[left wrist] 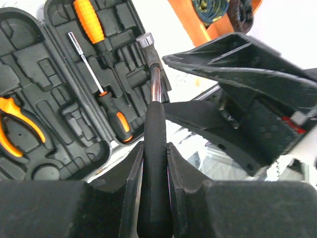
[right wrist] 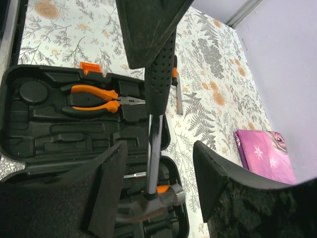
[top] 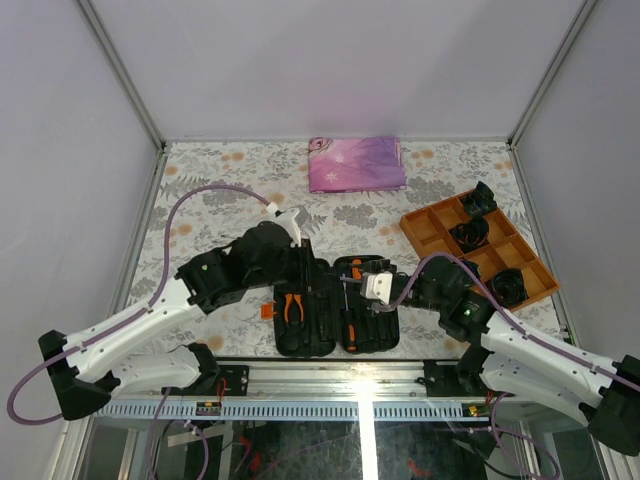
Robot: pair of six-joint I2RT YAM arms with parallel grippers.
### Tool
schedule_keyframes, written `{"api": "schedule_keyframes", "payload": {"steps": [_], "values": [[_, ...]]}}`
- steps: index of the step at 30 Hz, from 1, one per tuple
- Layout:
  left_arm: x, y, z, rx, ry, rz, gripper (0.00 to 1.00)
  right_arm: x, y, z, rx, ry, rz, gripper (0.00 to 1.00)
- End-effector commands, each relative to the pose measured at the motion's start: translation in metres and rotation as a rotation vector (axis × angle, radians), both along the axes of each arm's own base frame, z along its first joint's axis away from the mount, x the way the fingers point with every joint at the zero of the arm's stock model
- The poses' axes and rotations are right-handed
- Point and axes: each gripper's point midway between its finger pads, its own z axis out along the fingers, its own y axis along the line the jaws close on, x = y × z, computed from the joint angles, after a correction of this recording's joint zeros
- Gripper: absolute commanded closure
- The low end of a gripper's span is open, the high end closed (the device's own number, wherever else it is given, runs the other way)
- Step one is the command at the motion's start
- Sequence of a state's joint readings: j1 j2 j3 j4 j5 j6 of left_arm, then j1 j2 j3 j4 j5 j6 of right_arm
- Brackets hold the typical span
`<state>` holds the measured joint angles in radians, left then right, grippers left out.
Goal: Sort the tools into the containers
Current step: Place the hammer in the storage box.
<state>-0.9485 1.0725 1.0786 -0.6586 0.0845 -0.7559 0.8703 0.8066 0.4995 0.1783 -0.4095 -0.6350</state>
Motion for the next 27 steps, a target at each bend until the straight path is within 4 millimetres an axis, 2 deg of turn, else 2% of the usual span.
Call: {"api": "schedule_keyframes", "payload": {"steps": [1, 5, 7, 10, 13, 15, 18, 25, 27], "values": [[0.015, -0.014, 0.045, -0.226, -0.036, 0.118, 1.0, 0.013, 0.014, 0.029, 0.167, -0.045, -0.03, 0.39], [0.014, -0.016, 0.048, -0.274, -0.008, 0.148, 1.0, 0.026, 0.021, 0.028, 0.194, -0.052, -0.076, 0.43], [0.014, -0.018, 0.047, -0.279, 0.003, 0.148, 1.0, 0.032, 0.024, 0.026, 0.197, -0.057, -0.097, 0.5], [0.014, -0.02, 0.047, -0.282, 0.006, 0.138, 1.0, 0.038, 0.027, 0.027, 0.208, -0.059, -0.119, 0.66], [0.013, -0.018, 0.047, -0.28, -0.011, 0.127, 1.0, 0.044, 0.024, 0.029, 0.213, -0.071, -0.15, 0.88], [0.012, -0.017, 0.047, -0.278, -0.023, 0.118, 0.97, 0.046, 0.021, 0.032, 0.218, -0.082, -0.168, 0.99], [0.01, -0.016, 0.05, -0.277, -0.045, 0.1, 0.85, 0.045, 0.018, 0.036, 0.228, -0.091, -0.178, 1.0], [0.006, -0.009, 0.054, -0.23, -0.104, 0.045, 0.4, 0.038, 0.007, 0.035, 0.151, -0.15, -0.158, 1.0], [0.004, -0.008, 0.056, -0.206, -0.121, 0.013, 0.36, 0.033, 0.004, 0.035, 0.101, -0.192, -0.125, 1.0]]}}
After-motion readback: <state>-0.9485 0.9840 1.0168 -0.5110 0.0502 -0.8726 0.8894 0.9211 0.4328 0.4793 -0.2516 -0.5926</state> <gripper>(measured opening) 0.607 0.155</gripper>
